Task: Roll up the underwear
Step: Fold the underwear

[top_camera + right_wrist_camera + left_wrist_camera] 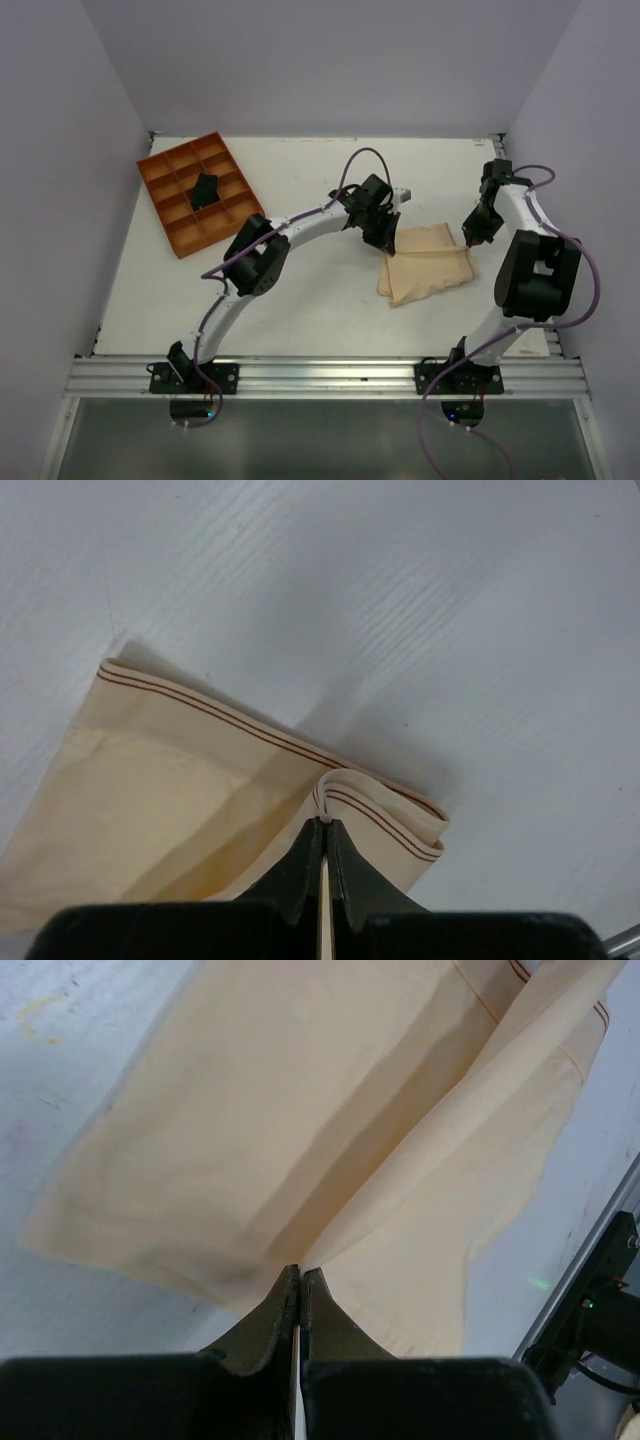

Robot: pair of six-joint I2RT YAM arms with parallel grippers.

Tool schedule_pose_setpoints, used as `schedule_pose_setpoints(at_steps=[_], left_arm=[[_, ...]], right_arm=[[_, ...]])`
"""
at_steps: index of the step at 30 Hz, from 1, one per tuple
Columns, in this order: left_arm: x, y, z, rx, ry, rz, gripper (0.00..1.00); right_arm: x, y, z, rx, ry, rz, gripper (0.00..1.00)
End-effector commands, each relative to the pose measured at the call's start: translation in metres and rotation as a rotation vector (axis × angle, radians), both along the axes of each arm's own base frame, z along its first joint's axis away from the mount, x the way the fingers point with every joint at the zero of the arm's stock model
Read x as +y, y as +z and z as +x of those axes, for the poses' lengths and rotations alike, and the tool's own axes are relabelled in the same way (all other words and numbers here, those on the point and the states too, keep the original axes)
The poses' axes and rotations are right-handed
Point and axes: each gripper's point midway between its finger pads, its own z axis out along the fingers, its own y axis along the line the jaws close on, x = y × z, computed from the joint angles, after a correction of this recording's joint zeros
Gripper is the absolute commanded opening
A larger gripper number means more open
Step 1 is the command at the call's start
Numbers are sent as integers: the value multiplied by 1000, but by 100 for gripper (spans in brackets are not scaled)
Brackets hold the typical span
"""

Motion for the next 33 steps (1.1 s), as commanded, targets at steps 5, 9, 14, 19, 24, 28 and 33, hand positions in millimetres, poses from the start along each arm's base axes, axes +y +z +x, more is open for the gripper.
schedule_pose_setpoints(at_steps=[5,9,14,19,24,28,33], left_arm=[[3,18,49,-86,45,-96,0],[2,32,64,-169,61,-147,0],[6,47,75,-225,77,-147,28],[26,58,109,-349,176,-99,43],[47,48,158,-366,293,-48,47],[58,23,165,-316,285,-32,49],[61,8,146,-248,217,-54,49]], right_arm=[[4,-5,54,-81,56,68,0],[11,-10,78,-117,94,115,0],[25,-15,97,-123,171,178,0],[34,-19,109,-110,281,207,0],[47,-25,122,-94,365,241,0],[56,-25,133,-87,409,238,0],[69,-22,151,-114,445,255,0]])
